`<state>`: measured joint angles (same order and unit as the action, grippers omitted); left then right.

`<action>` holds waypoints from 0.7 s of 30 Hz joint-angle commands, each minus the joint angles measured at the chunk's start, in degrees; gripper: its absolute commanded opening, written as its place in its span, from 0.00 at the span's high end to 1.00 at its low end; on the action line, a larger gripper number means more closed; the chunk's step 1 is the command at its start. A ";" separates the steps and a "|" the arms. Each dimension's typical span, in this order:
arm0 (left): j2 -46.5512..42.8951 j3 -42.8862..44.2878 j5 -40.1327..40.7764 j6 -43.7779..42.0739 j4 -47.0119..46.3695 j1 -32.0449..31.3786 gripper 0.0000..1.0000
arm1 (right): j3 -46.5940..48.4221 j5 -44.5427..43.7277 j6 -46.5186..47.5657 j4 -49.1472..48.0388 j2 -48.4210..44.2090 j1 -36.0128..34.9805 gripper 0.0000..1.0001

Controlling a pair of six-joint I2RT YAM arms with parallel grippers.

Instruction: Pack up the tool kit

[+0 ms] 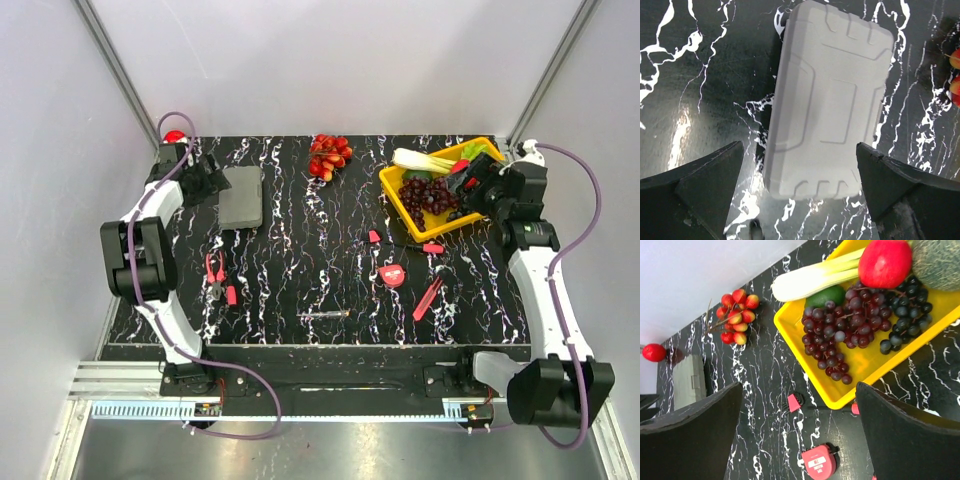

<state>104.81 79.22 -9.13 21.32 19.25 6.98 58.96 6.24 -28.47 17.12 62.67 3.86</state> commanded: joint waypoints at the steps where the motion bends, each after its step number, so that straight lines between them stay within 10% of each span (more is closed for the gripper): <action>1: 4.34 3.57 -8.08 -0.23 -7.54 3.03 0.01 | 4.84 7.63 0.79 4.05 4.20 -0.08 0.00; 11: 15.94 5.95 -28.04 8.81 -21.94 5.67 0.01 | 4.85 12.21 -2.38 4.50 5.79 -0.08 0.00; 21: 20.16 7.00 -29.02 11.12 -25.05 4.18 0.02 | 2.48 16.00 -5.02 2.30 6.14 -0.08 0.03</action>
<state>124.99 83.55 -35.22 32.12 -1.93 12.10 61.80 19.64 -32.25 21.69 69.71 3.84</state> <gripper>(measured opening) 0.988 0.981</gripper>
